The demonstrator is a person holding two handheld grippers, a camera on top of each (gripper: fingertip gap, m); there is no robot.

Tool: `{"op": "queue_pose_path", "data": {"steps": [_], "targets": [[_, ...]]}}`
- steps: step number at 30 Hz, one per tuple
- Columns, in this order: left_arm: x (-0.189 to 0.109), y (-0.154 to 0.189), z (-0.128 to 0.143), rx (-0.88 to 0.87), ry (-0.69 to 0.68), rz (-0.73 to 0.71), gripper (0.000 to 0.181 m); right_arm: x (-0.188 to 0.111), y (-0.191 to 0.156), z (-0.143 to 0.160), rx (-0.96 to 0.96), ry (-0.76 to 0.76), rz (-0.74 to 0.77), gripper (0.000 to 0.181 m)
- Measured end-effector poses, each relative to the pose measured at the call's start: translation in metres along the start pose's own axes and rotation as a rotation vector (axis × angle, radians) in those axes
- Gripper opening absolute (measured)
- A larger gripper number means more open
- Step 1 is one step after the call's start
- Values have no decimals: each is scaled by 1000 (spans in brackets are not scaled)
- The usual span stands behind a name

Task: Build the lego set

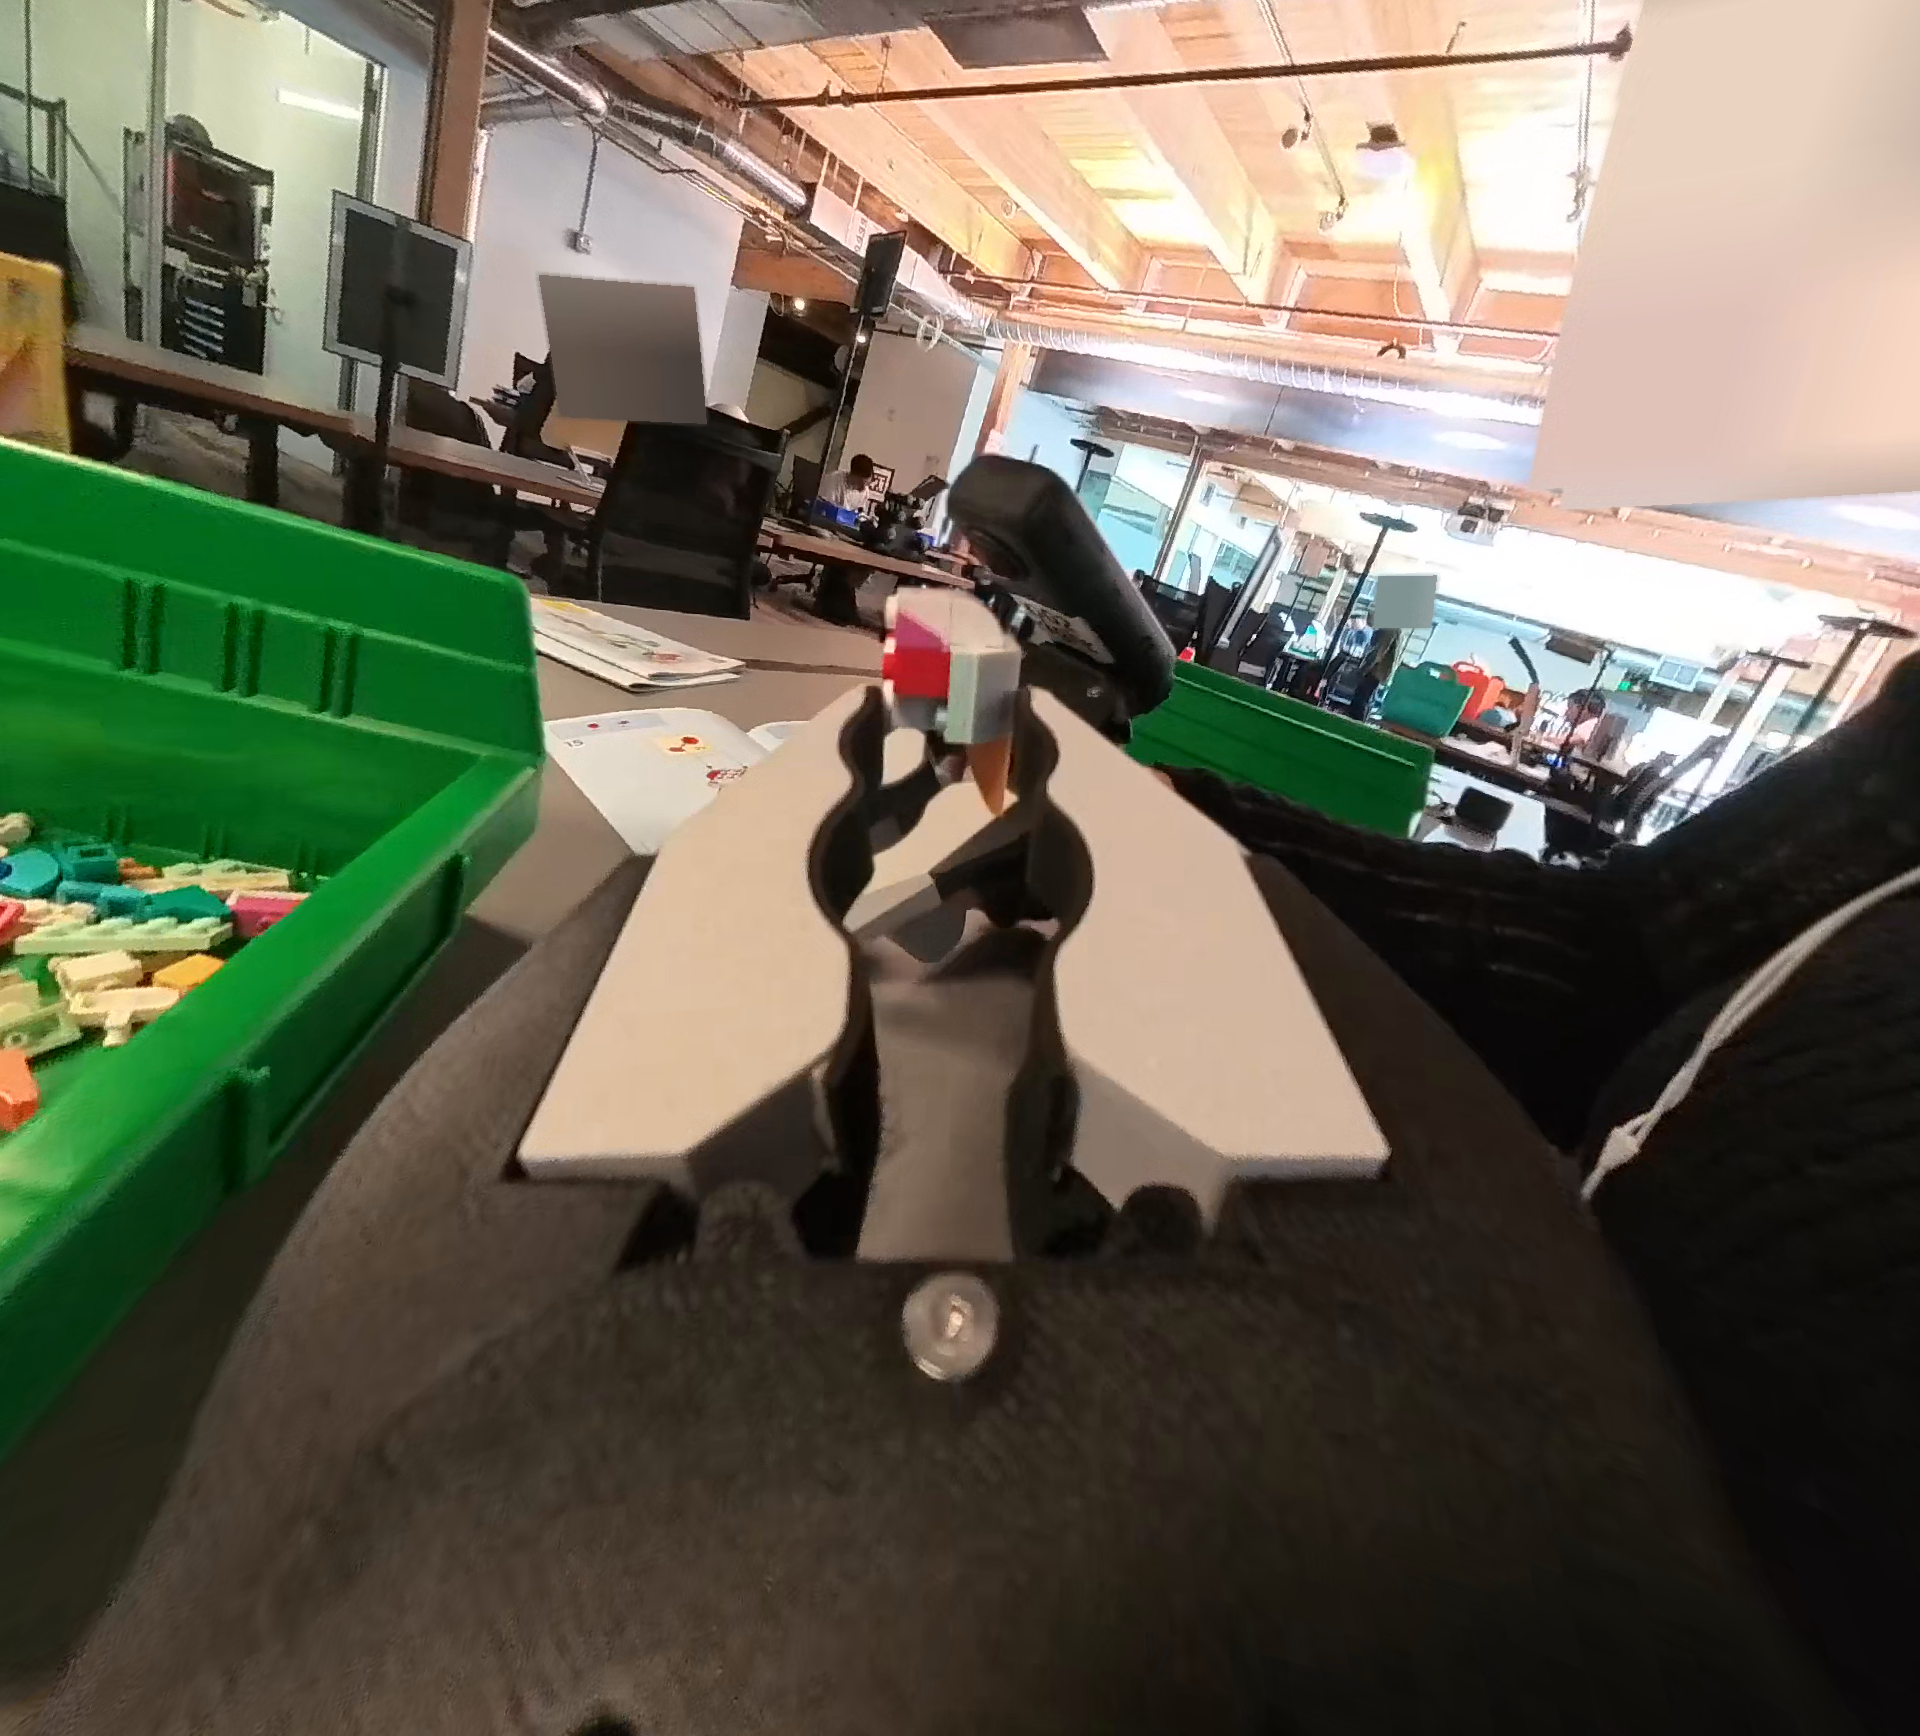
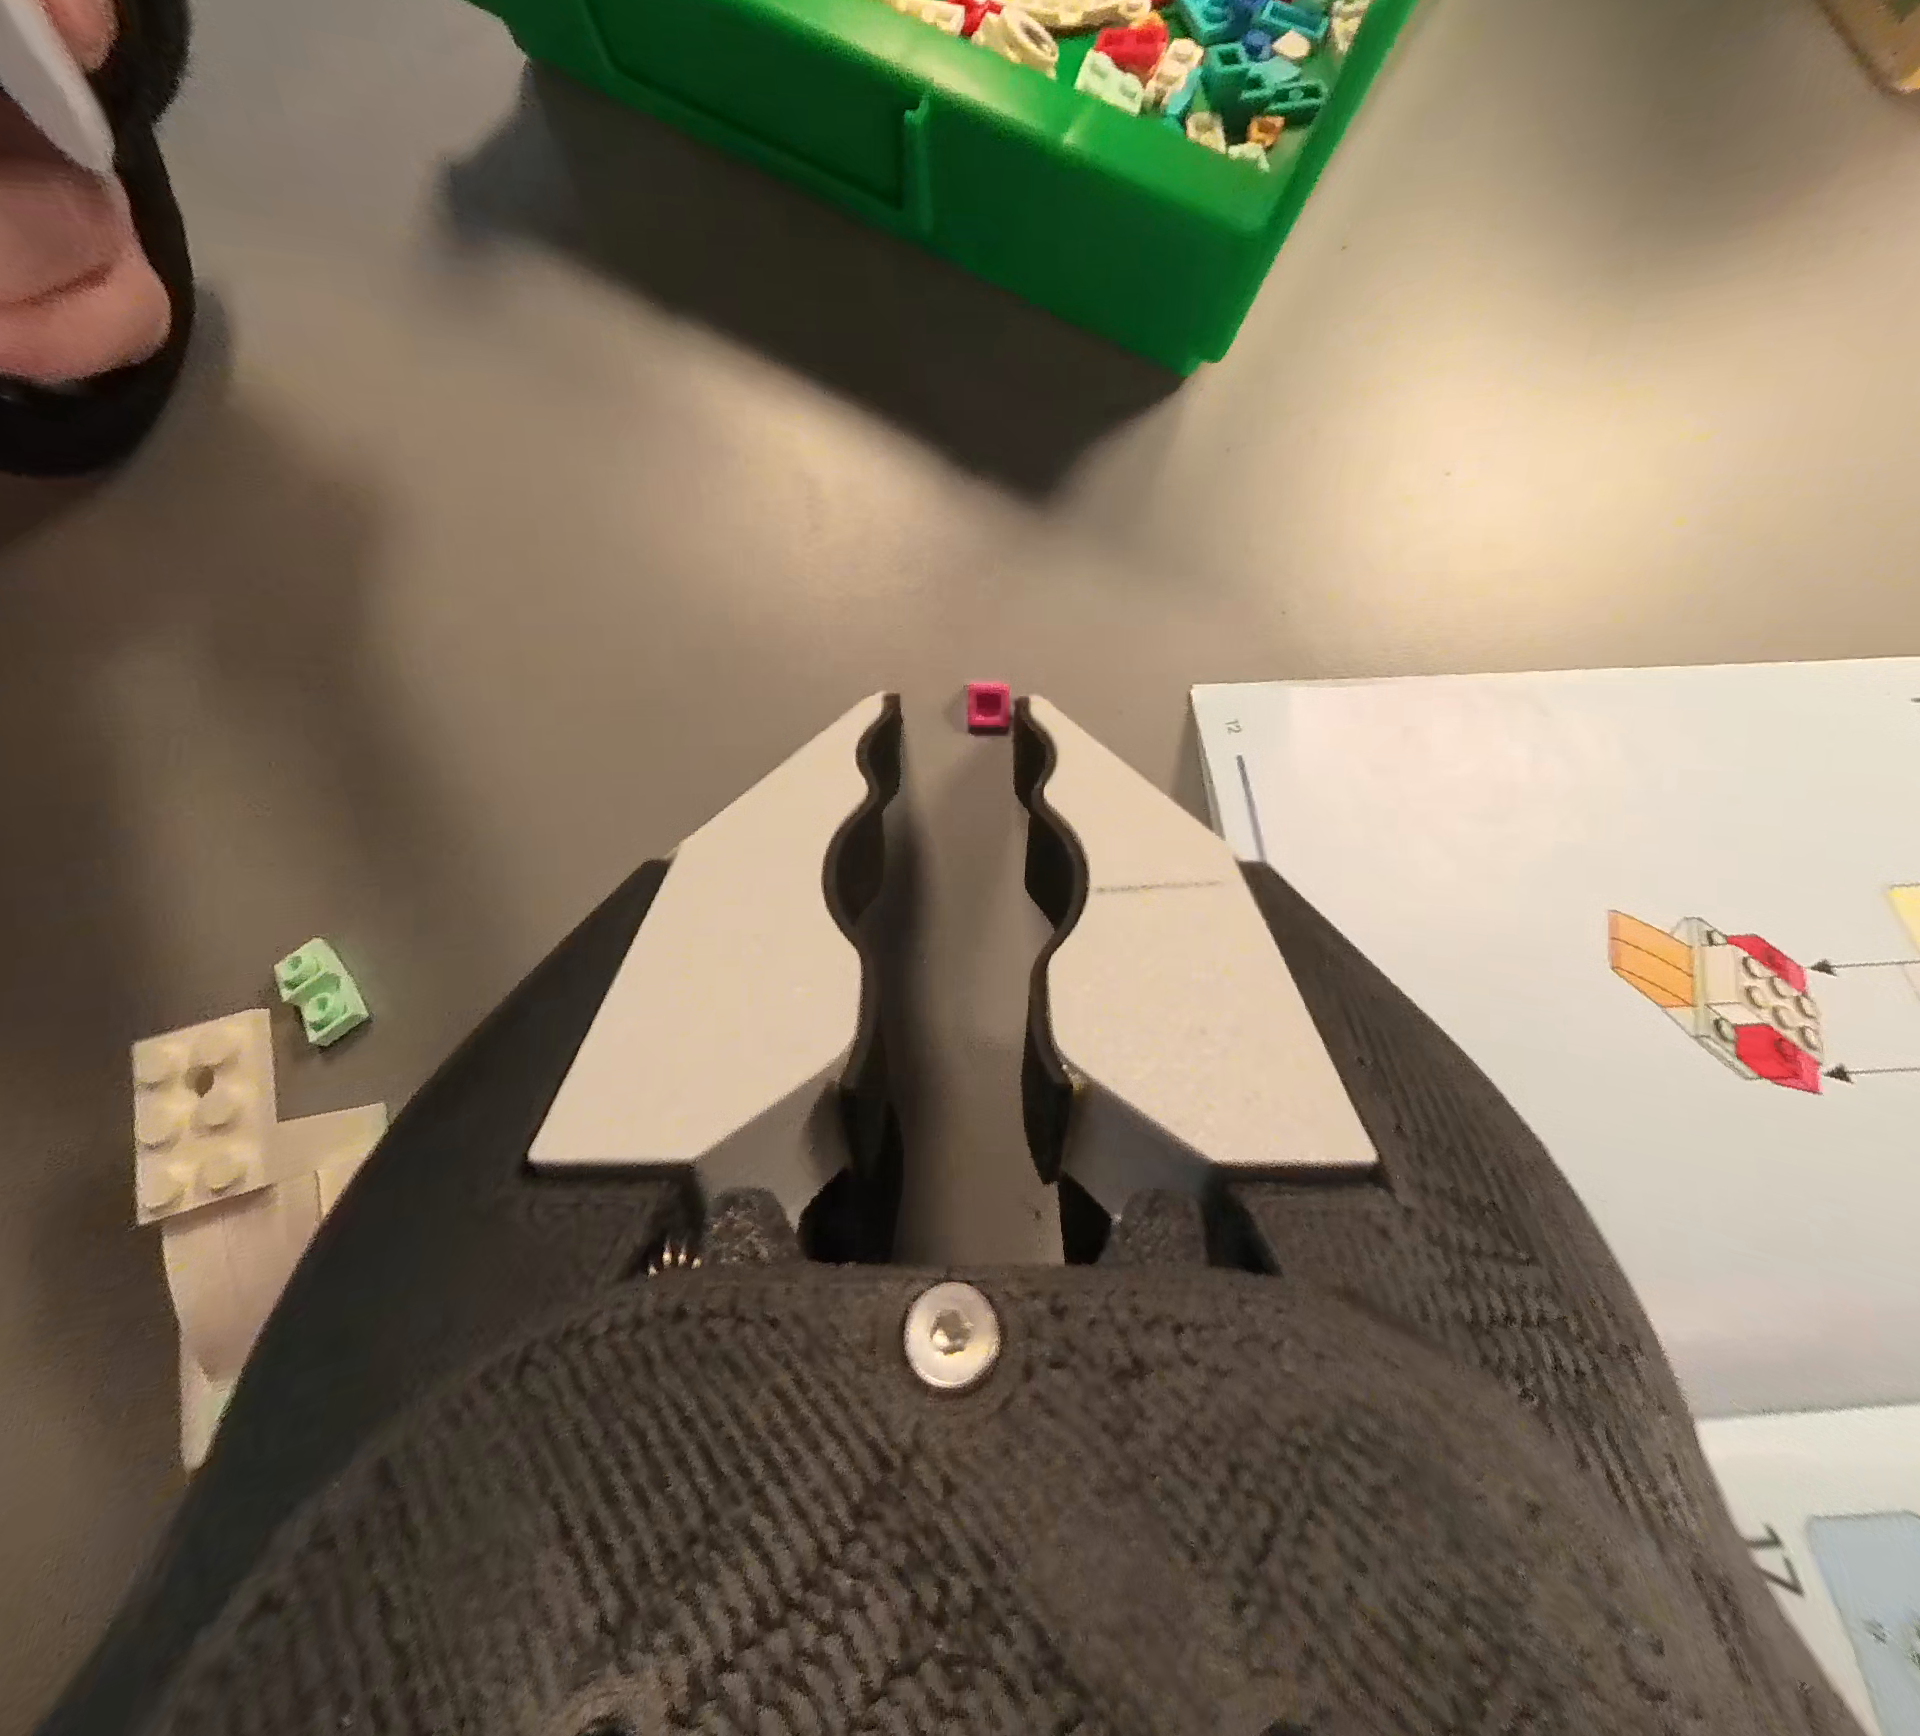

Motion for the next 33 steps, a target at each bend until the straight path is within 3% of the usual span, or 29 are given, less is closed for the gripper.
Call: {"op": "queue_pose_path", "data": {"steps": [13,16,20,24,26,30,33], "targets": [[-2,-9,-3,-69,24,-27,23,1,1,-1,-5,17,16,6],[-2,-8,-3,-68,25,-26,23,0,0,-1,-85,11,48,6],[-2,-8,-3,-65,24,-26,24,-10,-1,0,-508,-91,208,5],[-1,-5,-2,-55,11,-16,24,-26,1,10,-1372,-410,391,5],[-1,-4,-1,-51,5,-13,24,-32,0,17,-1760,-548,396,5],[-1,-4,-1,-54,9,-11,24,-42,-7,37,-2073,-648,249,5],[-2,-3,-1,-53,9,-9,24,-49,-10,42,-2179,-664,189,5]]}}
Point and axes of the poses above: each gripper's, where its closed fingertips meet, x out along the fingers, z out of its underside, y = z × x across the jaws, the point moved 3 cm from there along -x, back along the fingers, and after that the axes turned 6 degrees about -x, right-handed, at the moved point
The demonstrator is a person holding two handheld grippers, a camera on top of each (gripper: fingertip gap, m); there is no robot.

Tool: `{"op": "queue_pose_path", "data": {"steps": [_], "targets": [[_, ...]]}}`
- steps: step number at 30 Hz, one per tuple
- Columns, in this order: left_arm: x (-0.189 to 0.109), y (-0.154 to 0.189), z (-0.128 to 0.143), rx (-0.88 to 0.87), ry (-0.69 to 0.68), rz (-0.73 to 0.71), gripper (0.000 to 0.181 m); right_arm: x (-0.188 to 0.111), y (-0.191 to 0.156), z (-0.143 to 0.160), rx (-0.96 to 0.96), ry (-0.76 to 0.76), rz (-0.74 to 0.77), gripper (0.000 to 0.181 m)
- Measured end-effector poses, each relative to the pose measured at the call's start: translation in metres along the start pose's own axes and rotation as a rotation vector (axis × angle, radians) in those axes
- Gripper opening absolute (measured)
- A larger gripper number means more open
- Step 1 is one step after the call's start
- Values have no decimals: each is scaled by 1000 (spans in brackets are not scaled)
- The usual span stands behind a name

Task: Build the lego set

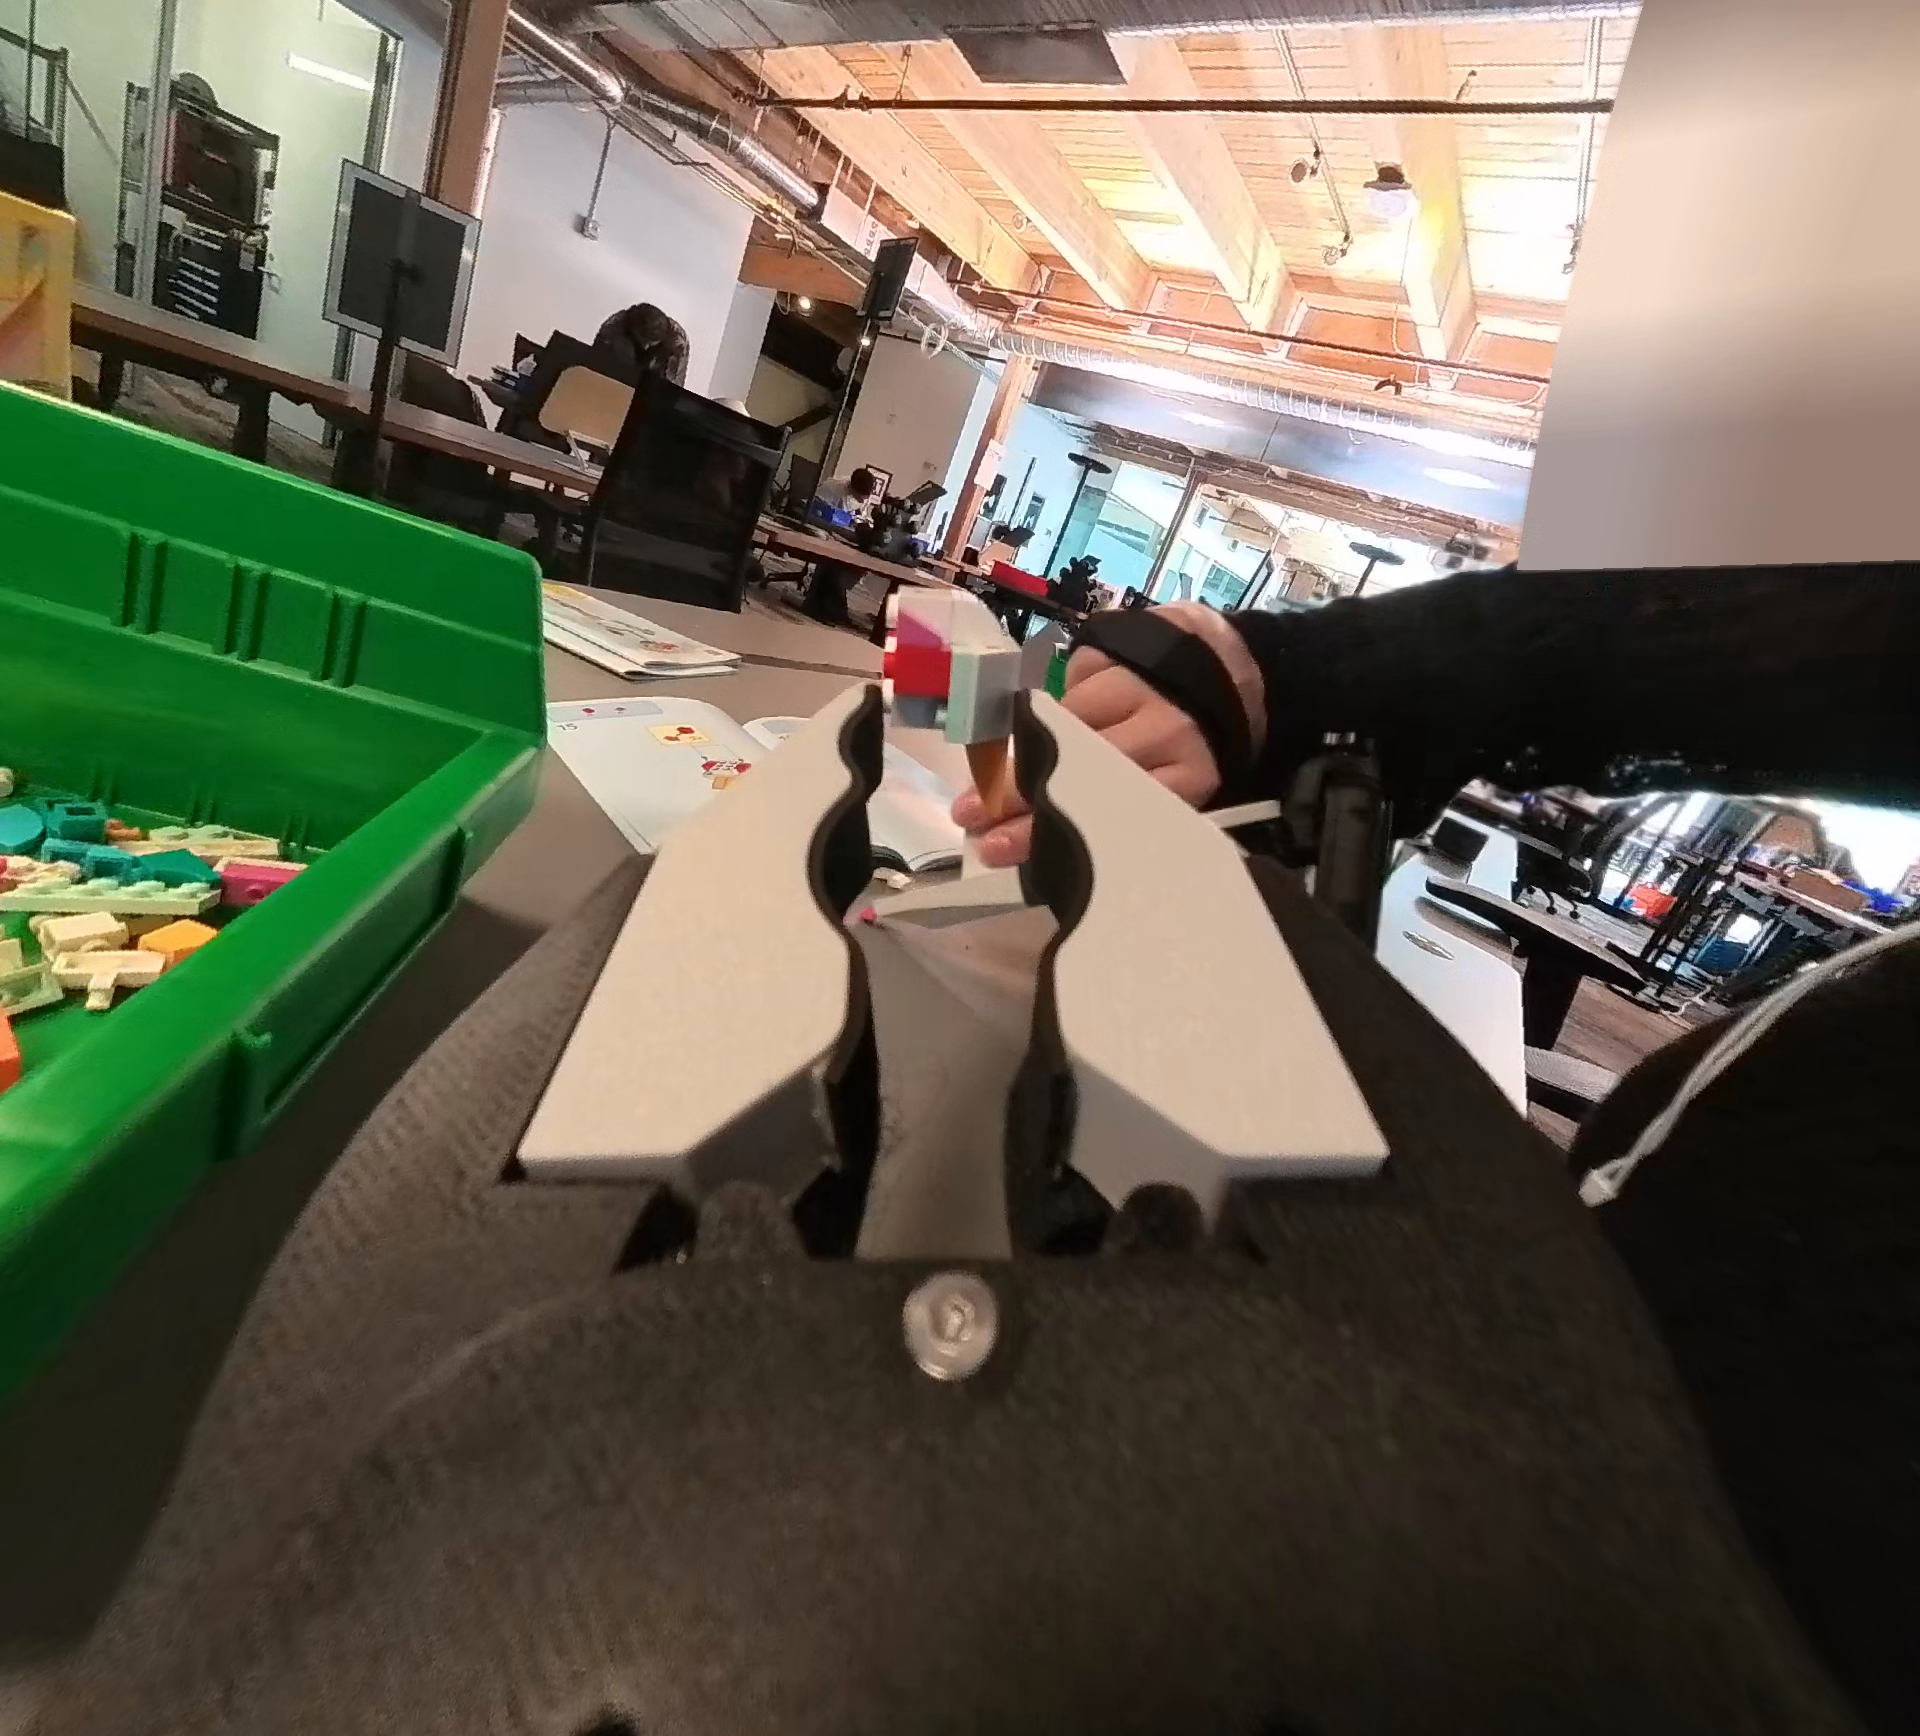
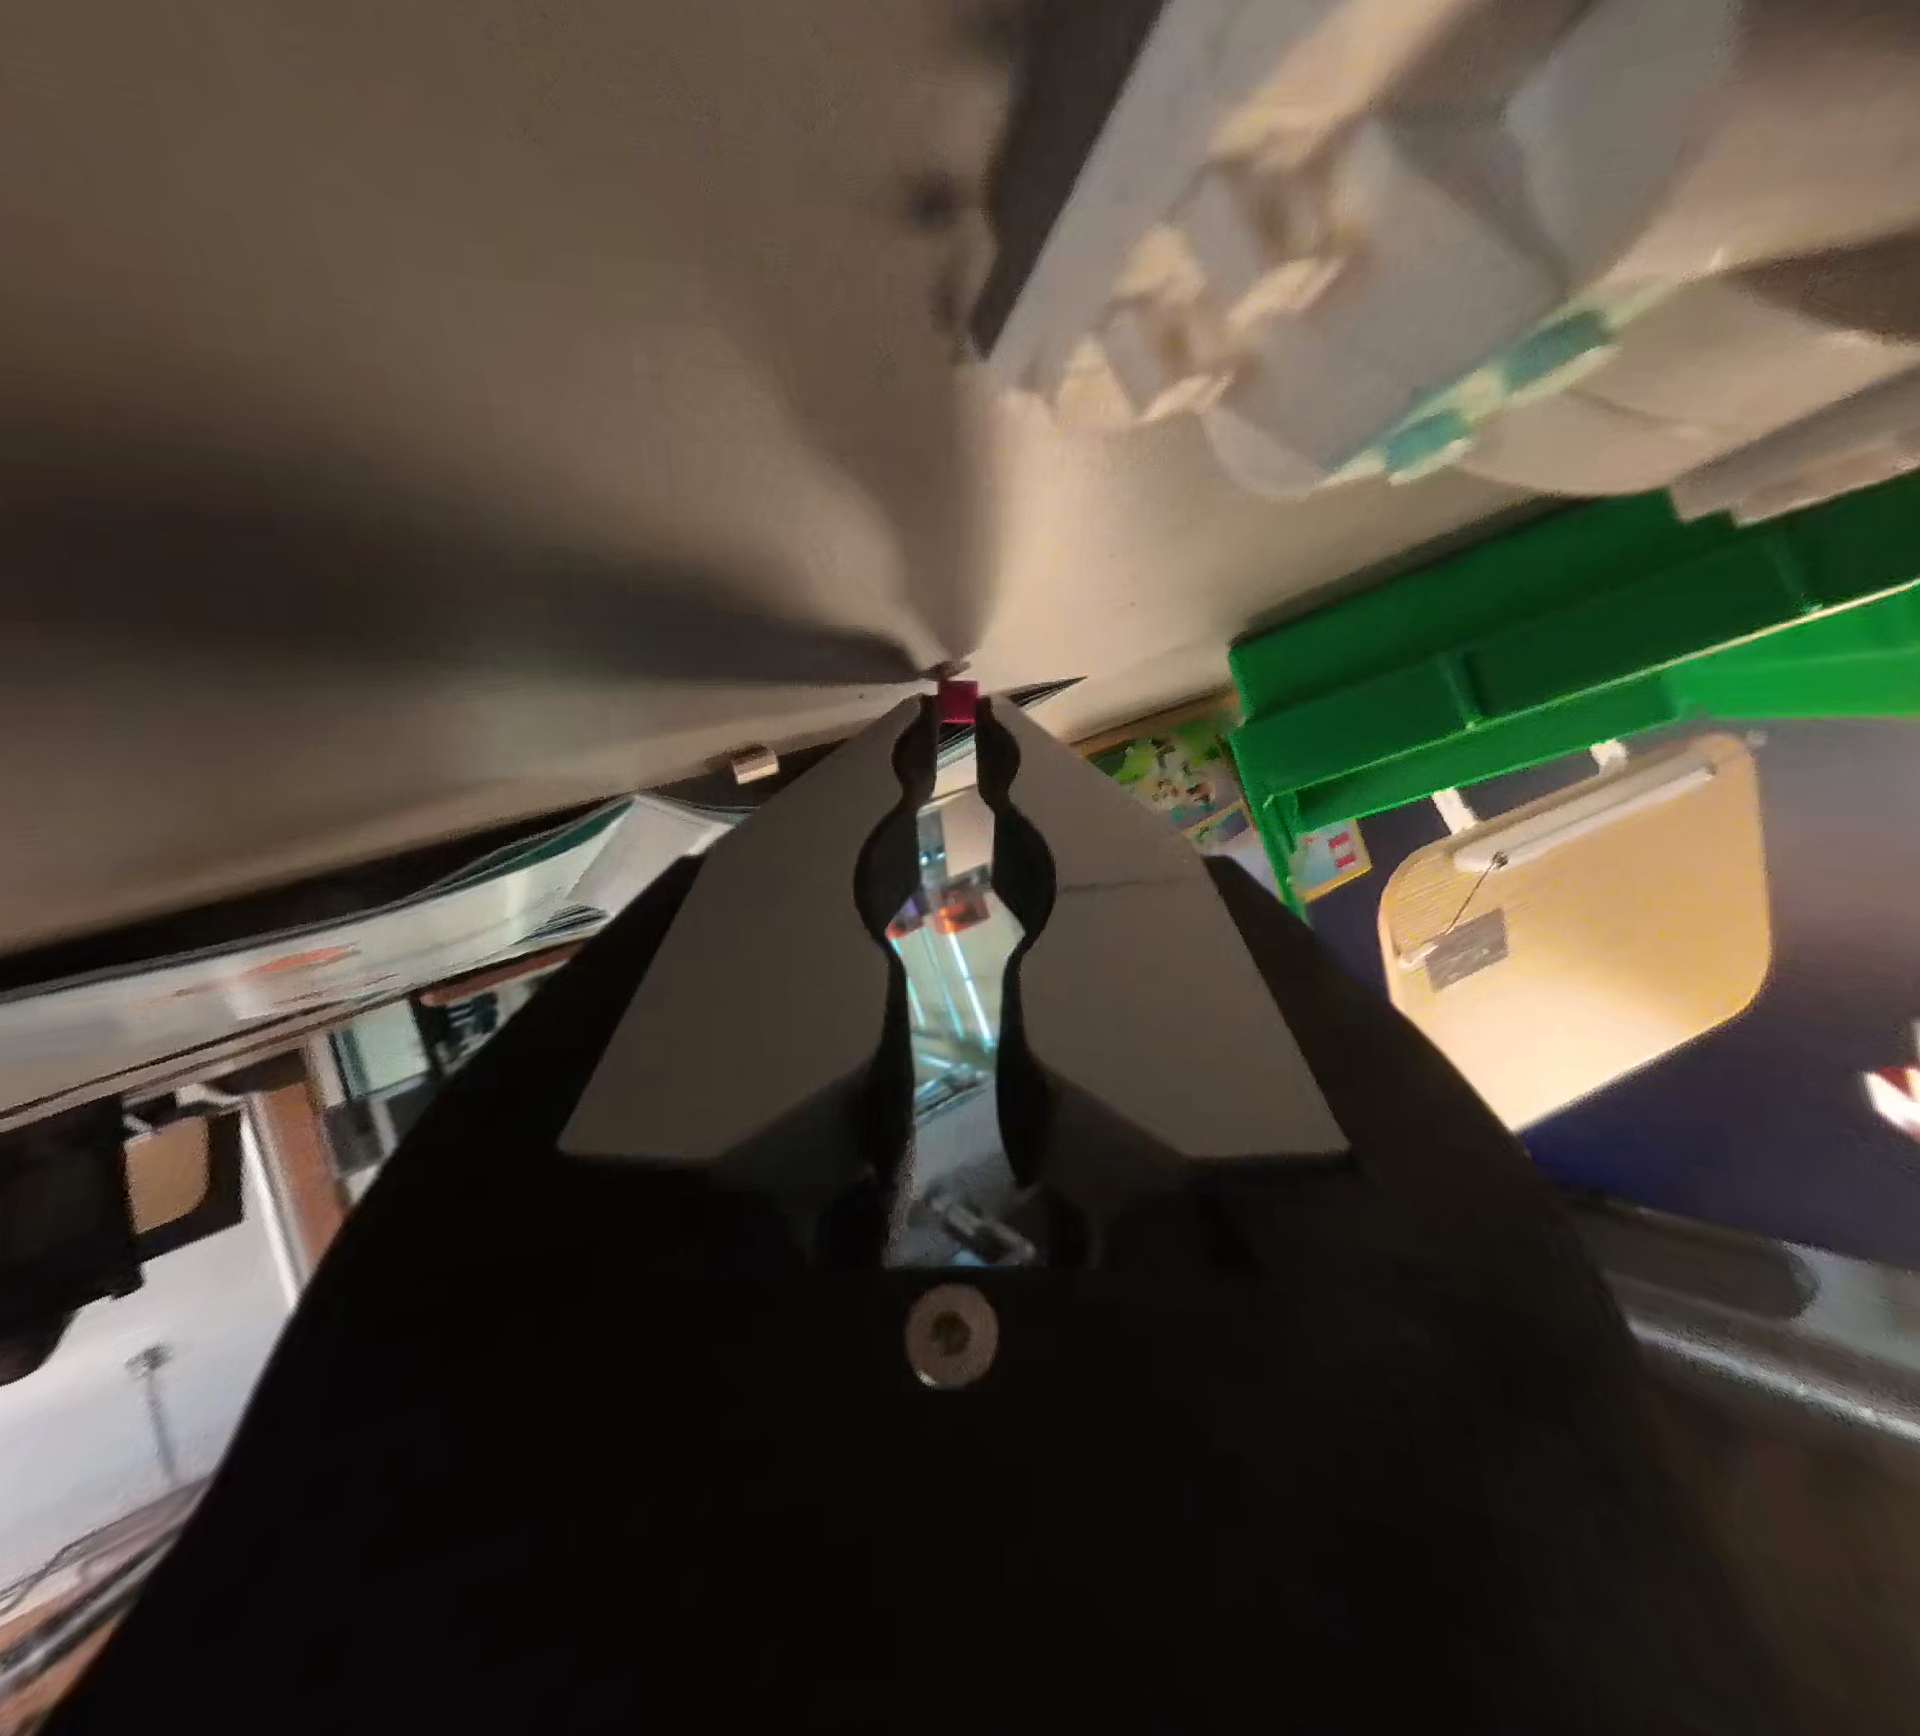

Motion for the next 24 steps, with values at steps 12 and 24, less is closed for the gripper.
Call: {"op": "queue_pose_path", "data": {"steps": [12,24], "targets": [[0,4,1,20,-7,11,24,-18,8,-18,-121,103,20,5],[-1,5,1,14,-1,17,24,-37,6,-8,513,227,-20,28]]}}
Point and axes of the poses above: each gripper's, where its closed fingertips meet, x out along the fingers, z out of its underside, y = z × x across the jaws, the point moved 3 cm from there along -x, back along the fingers, and after that the axes turned 6 degrees about -x, right-handed, at the moved point
